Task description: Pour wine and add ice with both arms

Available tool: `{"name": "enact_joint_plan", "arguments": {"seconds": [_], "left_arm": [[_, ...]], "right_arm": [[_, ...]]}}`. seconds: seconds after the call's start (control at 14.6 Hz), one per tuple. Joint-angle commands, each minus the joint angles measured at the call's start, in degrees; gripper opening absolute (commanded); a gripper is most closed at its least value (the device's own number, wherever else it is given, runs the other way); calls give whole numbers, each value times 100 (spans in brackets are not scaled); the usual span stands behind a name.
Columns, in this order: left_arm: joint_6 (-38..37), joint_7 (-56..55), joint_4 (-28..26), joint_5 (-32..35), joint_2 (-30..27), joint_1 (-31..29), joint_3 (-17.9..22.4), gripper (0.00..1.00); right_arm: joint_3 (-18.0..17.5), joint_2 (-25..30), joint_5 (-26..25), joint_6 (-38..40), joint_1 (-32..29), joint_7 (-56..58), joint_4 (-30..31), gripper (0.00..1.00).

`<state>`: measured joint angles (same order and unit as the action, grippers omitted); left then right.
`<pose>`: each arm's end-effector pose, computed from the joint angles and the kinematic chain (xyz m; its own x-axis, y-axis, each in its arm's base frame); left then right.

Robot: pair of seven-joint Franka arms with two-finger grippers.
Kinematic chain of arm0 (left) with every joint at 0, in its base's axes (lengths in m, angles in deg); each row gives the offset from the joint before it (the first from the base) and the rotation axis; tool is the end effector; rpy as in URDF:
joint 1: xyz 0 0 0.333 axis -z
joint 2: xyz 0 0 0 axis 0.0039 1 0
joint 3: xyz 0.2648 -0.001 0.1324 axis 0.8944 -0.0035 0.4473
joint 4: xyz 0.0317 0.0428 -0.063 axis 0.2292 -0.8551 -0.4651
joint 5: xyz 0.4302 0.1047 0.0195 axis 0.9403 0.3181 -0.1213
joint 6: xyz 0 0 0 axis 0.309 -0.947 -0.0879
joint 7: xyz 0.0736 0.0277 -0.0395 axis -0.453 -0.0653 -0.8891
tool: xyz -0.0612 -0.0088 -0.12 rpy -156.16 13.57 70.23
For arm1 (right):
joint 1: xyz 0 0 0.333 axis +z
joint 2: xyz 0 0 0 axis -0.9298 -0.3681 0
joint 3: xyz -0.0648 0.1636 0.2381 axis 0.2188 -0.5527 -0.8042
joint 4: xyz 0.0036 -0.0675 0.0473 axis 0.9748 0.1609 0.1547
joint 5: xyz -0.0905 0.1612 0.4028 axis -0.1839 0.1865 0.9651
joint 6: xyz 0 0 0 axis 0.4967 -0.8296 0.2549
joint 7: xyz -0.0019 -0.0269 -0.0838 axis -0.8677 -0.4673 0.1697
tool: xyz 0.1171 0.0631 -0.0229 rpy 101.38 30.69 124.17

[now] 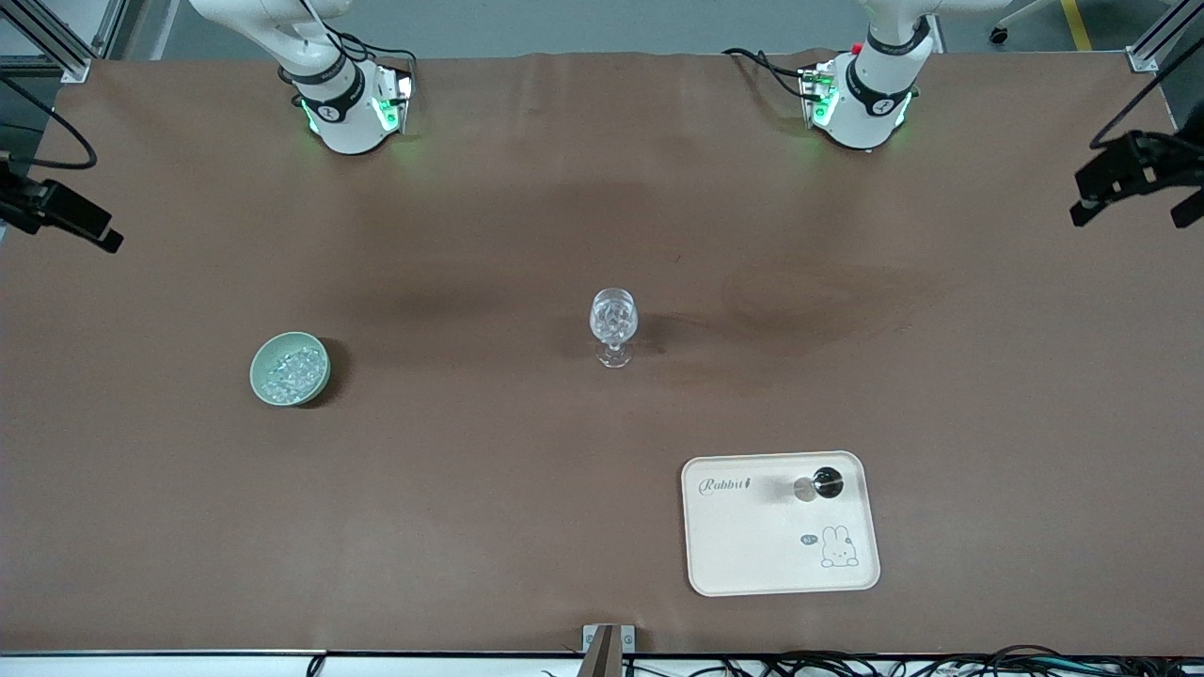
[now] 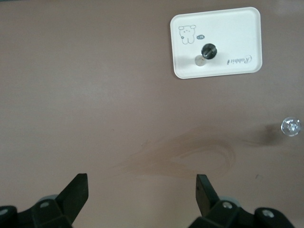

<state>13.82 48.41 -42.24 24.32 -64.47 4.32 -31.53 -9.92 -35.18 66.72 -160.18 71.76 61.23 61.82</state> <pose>0.5868 -0.0449 0.6641 0.9931 -0.0855 0.0799 -0.0837 -0.9962 -0.0256 0.5877 -0.0199 0.6259 0.9686 -0.2487 0.0032 -0.2487 -0.9686 0.0028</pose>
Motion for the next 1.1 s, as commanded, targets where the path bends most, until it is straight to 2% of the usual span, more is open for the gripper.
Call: {"name": "enact_joint_plan", "arguments": {"seconds": [0.0,0.21,0.68,1.03], "left_arm": [[45,318,-329,-136,-186,-94,-25,100],[98,266,-286,-383,-134,-94,-7,100],[115,196,-277,-261,68,-51,-16,100],[186,-341,-321,-226,60,-103,-42,100]], "right_arm": [[-121,-32,31,123,-204,1,-88,100],[-121,-42,49,122,-213,-17,-70,100],[-130,-50,5,88,-160,-17,-70,100],[-130,-50,14,61,-152,-17,-88,100]]}}
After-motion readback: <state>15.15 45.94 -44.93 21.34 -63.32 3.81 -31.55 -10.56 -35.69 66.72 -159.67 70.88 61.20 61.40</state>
